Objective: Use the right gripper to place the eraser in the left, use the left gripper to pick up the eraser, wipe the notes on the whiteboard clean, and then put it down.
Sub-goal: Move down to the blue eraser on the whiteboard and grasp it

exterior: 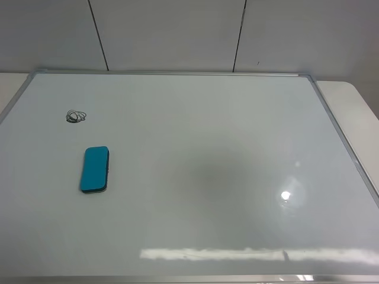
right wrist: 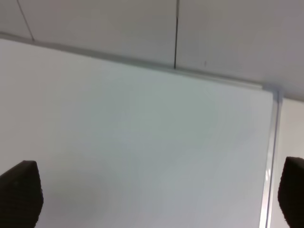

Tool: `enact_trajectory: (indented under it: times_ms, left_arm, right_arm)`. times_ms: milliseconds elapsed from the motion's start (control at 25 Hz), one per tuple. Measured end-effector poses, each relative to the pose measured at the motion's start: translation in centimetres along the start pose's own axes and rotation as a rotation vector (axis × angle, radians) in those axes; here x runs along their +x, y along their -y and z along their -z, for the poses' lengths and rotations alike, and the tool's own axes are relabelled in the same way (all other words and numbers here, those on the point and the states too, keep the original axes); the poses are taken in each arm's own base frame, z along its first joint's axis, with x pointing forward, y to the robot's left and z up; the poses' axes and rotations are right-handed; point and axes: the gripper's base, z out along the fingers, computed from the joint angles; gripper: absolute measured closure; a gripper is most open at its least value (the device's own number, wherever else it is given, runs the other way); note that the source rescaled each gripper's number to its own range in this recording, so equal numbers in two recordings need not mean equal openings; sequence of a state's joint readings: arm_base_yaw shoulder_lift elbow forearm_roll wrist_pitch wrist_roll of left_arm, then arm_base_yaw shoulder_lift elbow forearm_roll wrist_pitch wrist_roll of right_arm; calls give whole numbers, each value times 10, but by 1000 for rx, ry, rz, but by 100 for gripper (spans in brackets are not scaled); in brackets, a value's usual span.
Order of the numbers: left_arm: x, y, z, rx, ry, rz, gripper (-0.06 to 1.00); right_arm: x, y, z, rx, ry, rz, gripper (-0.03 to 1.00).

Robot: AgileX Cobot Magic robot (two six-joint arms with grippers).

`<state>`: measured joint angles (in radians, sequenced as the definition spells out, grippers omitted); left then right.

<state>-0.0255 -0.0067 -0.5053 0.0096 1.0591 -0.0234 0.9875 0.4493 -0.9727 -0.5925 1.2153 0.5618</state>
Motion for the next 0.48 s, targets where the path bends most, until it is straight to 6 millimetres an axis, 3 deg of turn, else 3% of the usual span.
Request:
enact_trajectory:
  times_ms: [240, 480]
  left_arm:
    - [0, 0, 0, 0, 0, 0, -6]
    - [0, 0, 0, 0, 0, 0, -6]
  right_arm:
    - [55, 0, -12, 167, -156, -70, -3]
    - [93, -11, -10, 246, -122, -53, -3]
